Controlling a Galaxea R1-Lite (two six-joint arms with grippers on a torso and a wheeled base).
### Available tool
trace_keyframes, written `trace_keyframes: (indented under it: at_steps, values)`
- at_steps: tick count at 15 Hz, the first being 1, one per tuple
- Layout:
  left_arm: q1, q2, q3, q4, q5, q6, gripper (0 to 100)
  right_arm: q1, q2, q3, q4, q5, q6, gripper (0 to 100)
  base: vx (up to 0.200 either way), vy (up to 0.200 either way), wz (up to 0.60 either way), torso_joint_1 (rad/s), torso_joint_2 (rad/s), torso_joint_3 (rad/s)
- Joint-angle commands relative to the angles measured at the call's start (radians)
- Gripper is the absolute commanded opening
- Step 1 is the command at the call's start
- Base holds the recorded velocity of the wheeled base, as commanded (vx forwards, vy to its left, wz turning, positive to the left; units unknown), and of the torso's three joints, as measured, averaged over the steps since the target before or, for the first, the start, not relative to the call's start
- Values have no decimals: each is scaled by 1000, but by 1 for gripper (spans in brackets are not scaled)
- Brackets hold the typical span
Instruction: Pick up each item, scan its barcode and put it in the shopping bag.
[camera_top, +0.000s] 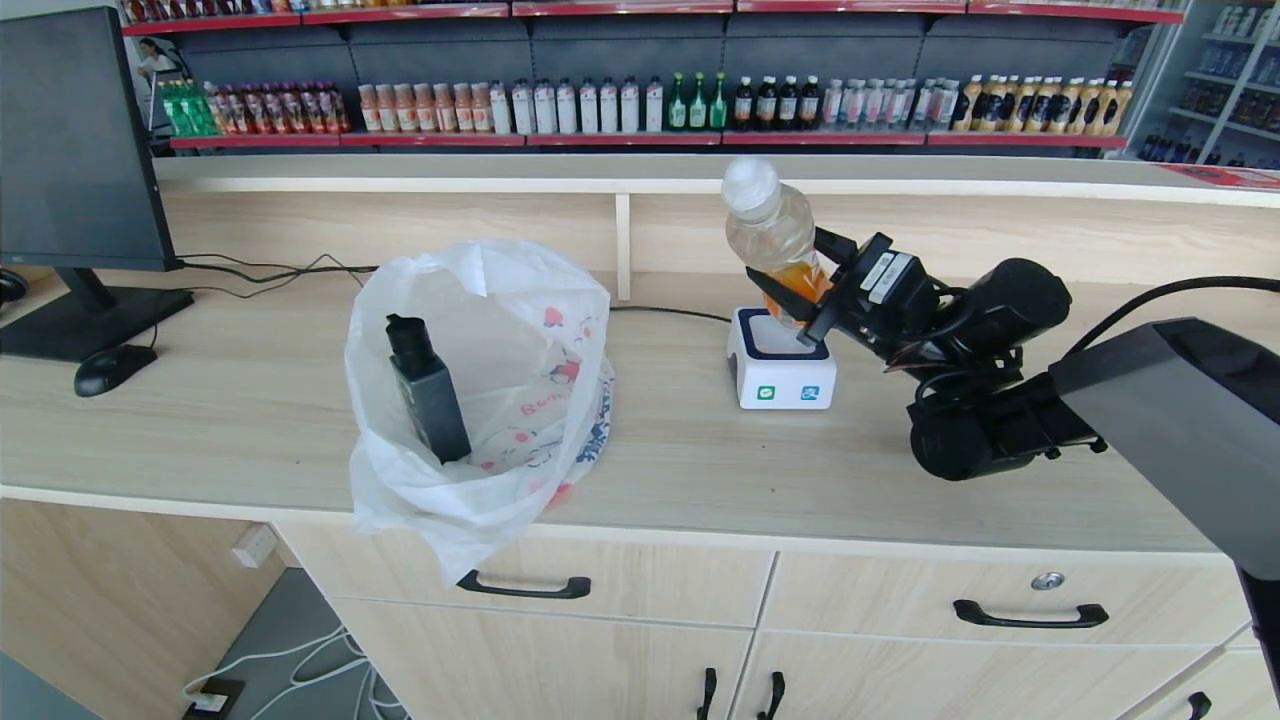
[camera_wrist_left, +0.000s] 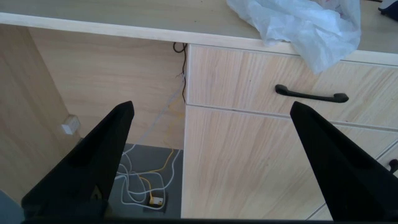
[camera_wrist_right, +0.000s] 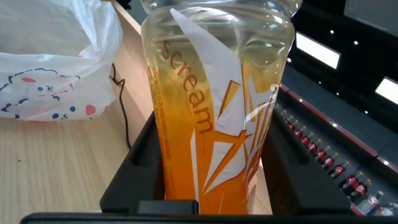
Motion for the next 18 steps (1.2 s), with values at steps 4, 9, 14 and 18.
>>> trace_keyframes:
  at_steps: [4, 9, 14, 18]
  values:
    - [0, 1, 0, 0, 0, 0, 100, -5, 7, -8, -1, -1, 0, 0, 0, 0, 0, 0, 0, 0]
    - [0, 1, 0, 0, 0, 0, 100, -4, -2, -12, -1, -7, 1, 0, 0, 0, 0, 0, 0, 0]
    - [0, 1, 0, 0, 0, 0, 100, -4, -63, -6, -1, -111, 101, 0, 0, 0, 0, 0, 0, 0]
    - [0, 1, 0, 0, 0, 0, 100, -4, -89, -2, -1, -130, 184, 0, 0, 0, 0, 0, 0, 0]
